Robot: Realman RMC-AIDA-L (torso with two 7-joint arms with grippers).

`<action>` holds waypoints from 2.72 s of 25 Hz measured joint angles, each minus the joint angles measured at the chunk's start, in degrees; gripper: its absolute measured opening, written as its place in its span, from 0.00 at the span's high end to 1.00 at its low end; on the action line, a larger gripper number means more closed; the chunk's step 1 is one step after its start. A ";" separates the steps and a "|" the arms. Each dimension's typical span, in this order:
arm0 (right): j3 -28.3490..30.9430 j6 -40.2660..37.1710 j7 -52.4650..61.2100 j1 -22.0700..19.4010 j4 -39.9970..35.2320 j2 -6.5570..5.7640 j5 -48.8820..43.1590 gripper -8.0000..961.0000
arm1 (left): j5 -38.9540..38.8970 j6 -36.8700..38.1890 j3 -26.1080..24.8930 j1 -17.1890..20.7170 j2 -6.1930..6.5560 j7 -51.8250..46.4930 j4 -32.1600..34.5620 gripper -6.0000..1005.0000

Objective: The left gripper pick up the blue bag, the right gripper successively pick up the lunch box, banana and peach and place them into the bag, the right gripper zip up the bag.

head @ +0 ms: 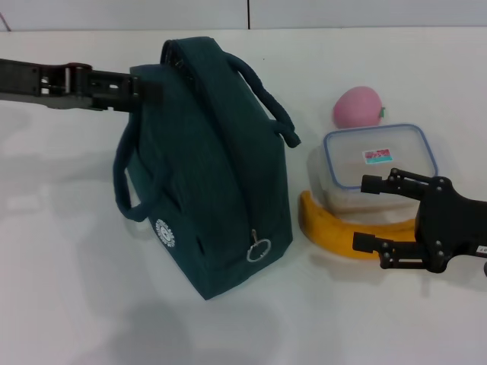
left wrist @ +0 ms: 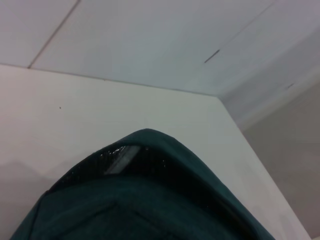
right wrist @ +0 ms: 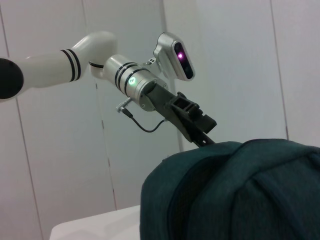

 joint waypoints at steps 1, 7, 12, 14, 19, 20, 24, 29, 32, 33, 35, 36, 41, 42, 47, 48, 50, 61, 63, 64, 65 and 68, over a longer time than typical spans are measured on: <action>0.25 0.03 -0.19 0.00 0.18 -0.01 0.00 0.12 | 0.21 -0.01 0.29 -0.12 -0.09 -0.45 0.21 0.19; 0.42 0.25 -0.72 0.09 0.24 -0.08 -0.06 0.12 | 5.07 -0.56 0.61 -0.67 -0.33 -2.07 0.48 0.20; 0.42 0.34 -0.78 0.15 0.24 -0.09 -0.11 0.12 | 6.19 -0.84 0.55 -0.74 -0.32 -2.29 0.78 0.21; 0.42 0.41 -0.79 0.24 0.24 -0.09 -0.12 0.12 | 6.14 -0.79 0.66 -0.79 -0.32 -2.47 0.97 0.21; 0.42 0.87 -0.79 0.43 0.22 -0.09 -0.22 0.12 | 5.54 -0.37 0.74 -1.45 -0.70 -2.99 1.00 0.22; 0.42 1.02 -0.79 0.44 0.22 -0.09 -0.25 0.12 | 5.57 -0.37 0.75 -1.57 -0.80 -3.03 0.95 0.22; 0.42 1.20 -0.79 0.50 0.49 -0.09 -0.14 0.12 | 6.07 -0.40 0.78 -2.13 -0.91 -3.84 -0.13 0.23; 0.42 1.39 -0.79 0.55 0.65 -0.09 -0.03 0.12 | 8.65 -0.81 0.78 -3.05 -1.33 -5.11 -0.40 0.24; 0.42 1.73 -0.79 0.61 0.64 -0.08 -0.02 0.12 | 12.89 -1.30 0.78 -4.01 -2.03 -5.74 -0.47 0.24; 0.42 1.87 -0.79 0.61 0.57 -0.09 -0.02 0.12 | 15.44 -1.80 0.75 -4.58 -2.46 -6.50 -0.49 0.25; 0.41 2.05 -0.79 0.62 0.39 -0.08 -0.02 0.12 | 18.05 -2.70 0.62 -5.01 -2.96 -8.01 -0.50 0.25; 0.42 2.07 -0.79 0.62 0.32 -0.08 -0.02 0.12 | 18.71 -3.26 0.60 -5.05 -3.07 -8.36 -0.51 0.25; 0.58 2.13 -0.79 0.62 0.25 -0.22 0.05 0.12 | 20.34 -5.93 0.75 -4.64 -2.89 -6.95 -0.51 0.26; 0.90 2.15 -0.79 0.62 0.26 -0.22 0.06 0.12 | 20.52 -5.78 0.76 -4.69 -2.67 -6.98 -0.56 0.26; 1.22 2.21 -0.77 0.62 0.24 -0.25 0.07 0.12 | 20.56 -4.81 0.85 -4.79 -2.78 -7.23 -0.44 0.52; 1.23 2.21 -0.72 0.64 0.18 -0.25 0.07 0.12 | 20.46 -4.26 0.86 -4.90 -2.81 -7.43 -0.51 0.57; 1.23 2.21 -0.60 0.78 0.10 -0.28 0.07 0.12 | 20.32 -3.61 0.87 -5.03 -2.81 -7.89 -0.58 0.67; 5.70 2.87 1.15 1.13 0.68 -0.39 0.05 0.12 | 12.94 -2.51 0.37 -4.02 -1.89 -10.48 -1.22 0.94; 8.06 4.55 2.54 0.97 0.91 -0.22 0.04 0.12 | 11.58 -2.51 0.35 -3.83 -1.68 -10.50 -1.83 0.94; 9.57 5.31 3.22 0.86 1.19 -0.14 0.04 0.12 | 11.34 -2.51 0.35 -3.81 -1.63 -10.50 -2.03 0.95; 10.74 5.76 3.77 0.80 1.51 -0.07 0.04 0.12 | 11.32 -2.51 0.35 -3.79 -1.66 -10.50 -2.14 0.95; 17.04 7.08 6.67 0.89 4.27 -0.09 0.04 0.12 | 11.30 -2.46 0.52 -3.72 -2.42 -10.55 -1.79 0.95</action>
